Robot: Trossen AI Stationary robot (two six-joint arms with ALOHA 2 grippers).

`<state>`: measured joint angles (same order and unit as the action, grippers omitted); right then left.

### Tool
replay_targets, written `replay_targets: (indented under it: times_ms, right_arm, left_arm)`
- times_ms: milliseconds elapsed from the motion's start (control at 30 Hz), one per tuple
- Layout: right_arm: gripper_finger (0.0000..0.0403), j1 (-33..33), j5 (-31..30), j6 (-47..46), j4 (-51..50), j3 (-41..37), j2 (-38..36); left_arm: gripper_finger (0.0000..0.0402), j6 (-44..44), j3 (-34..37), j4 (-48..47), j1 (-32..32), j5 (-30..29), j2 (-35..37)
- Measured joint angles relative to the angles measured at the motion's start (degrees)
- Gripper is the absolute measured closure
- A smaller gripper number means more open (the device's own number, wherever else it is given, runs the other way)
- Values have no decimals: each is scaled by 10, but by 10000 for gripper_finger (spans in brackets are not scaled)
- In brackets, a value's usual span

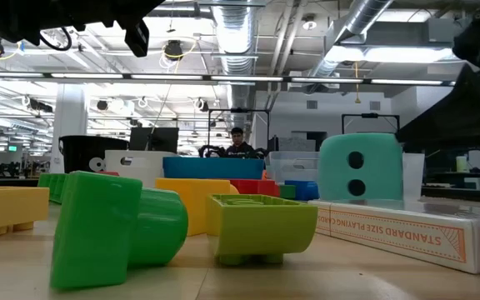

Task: Pick & Place Toys
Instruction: Put the light blue dice into the blue bin

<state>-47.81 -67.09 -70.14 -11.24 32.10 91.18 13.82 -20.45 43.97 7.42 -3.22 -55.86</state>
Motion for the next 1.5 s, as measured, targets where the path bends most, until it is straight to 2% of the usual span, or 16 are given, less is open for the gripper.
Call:
replay_targets:
  times_ms: [167, 667, 933, 1500]
  right_arm:
    - [10, 18, 16, 63, 50, 0, 0]
    - [10, 60, 75, 83, 82, 0, 0]
    - [10, 89, 89, 130, 149, 0, 0]
    - [10, 163, 159, 127, 177, 1, -1]
  left_arm:
    - [402, 0, 0, 0, 0, 0, 0]
    - [402, 0, 0, 0, 0, -3, 0]
    - [402, 0, 0, 0, 0, -3, 0]
    - [402, 0, 0, -1, 0, -2, 0]
